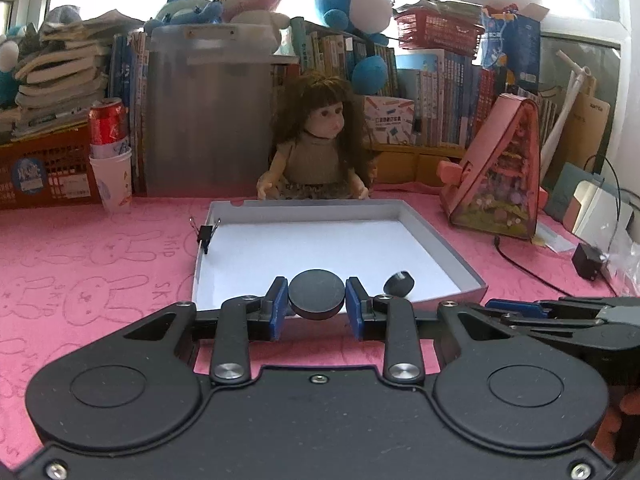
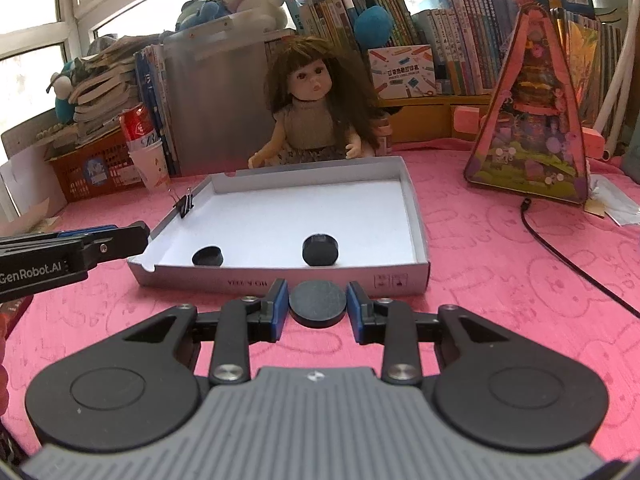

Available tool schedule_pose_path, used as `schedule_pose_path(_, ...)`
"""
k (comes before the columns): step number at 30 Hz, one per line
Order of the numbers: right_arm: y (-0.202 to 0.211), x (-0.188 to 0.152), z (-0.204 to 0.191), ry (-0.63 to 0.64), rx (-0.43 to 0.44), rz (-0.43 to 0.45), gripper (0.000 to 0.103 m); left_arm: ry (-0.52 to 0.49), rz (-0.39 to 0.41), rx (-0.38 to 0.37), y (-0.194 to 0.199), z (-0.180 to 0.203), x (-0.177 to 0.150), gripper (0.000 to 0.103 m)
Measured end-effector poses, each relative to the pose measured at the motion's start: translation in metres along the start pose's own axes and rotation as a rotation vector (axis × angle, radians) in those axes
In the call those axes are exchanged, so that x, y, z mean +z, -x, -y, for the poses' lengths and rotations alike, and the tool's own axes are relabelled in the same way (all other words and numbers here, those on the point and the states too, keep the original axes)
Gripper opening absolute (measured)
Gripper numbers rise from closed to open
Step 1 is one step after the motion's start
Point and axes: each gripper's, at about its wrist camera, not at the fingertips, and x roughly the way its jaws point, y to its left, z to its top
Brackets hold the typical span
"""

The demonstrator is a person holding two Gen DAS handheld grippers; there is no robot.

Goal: Organize rigid objects
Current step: 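Carry the black lid disc over the tray above the black container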

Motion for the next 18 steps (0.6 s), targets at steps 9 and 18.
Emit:
schedule_pose_path(9,-0.028,0.029,0.003,-0.024,0.012,-0.025,0.037,0.025,-0.044,0.000,-0.036,-0.013,0.026,0.029)
schedule_pose_path(18,-0.072,0.062,0.013,-0.094,0.019,-0.152,0.037,0.035,-0.165,-0.045,-0.082,-0.030,0.051,0.029)
